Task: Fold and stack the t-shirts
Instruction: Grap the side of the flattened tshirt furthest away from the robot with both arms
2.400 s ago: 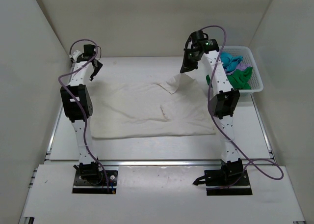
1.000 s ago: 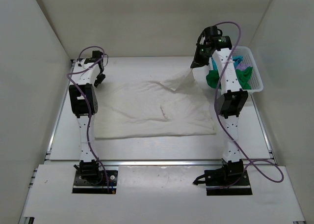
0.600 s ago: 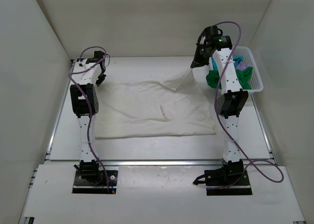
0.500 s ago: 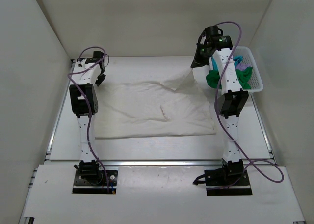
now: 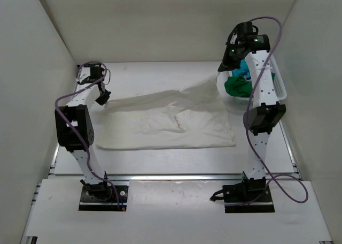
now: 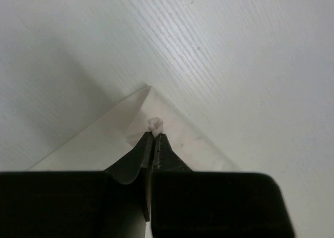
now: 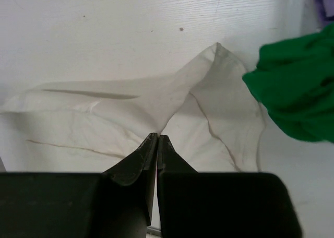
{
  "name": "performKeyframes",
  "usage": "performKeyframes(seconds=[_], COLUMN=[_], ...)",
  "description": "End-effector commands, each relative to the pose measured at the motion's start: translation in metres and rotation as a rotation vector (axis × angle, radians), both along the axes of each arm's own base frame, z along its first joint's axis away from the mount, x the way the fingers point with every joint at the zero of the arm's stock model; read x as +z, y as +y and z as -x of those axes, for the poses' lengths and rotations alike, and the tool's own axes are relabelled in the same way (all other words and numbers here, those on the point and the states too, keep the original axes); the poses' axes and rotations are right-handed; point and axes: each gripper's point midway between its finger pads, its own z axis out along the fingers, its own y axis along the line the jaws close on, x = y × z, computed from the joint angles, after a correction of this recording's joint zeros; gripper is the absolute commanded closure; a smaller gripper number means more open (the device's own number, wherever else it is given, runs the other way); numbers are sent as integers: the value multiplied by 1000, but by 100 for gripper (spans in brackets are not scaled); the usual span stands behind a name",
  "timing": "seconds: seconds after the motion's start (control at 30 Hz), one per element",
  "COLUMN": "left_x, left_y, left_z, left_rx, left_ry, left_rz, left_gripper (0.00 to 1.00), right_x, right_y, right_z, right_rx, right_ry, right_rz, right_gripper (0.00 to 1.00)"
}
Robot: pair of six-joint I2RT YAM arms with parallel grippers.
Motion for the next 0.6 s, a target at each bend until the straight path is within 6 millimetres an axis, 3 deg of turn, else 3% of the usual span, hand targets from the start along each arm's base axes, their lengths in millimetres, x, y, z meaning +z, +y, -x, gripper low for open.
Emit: performKeyframes(seconds=[0.0,0.07,0.1,0.17,0.27,0.3,0.33,0.37,0.4,0.57], left_x=[32,37,40,42,54,52,45,50,47,38], left_y=[3,7,9,10,10,13,14,15,15,4], left_z=[-4,-4,-6,-6,-10,-9,-4,-6,-6,-9], left_rx=[-33,-26,-31,-43,-58,-57,-51,-46,-50,-72], left_ry=[-130,-140,-146,-135,-150,-145,-128,-149,-145,-130], left_rz=[7,16,19,3,-10,-11,-6,7,16,19], left_gripper=[100,100,100,100,100,100,100,100,100,100], right_x=[44,27,11,10,14,11,-8,-13,-5,-21], right_y=[-8,17,15,16,1,6,8,9,15,13], right_z=[25,41,46,53,45,38,47,38,26,18], right_rx=[-10,36,23,27,-3,11,20,9,21,36], right_ry=[-86,-26,17,17,-21,-56,-20,-76,-144,-136], right_rz=[8,34,79,111,89,67,35,-8,-61,-99], right_gripper=[100,100,100,100,99,99,100,100,100,100])
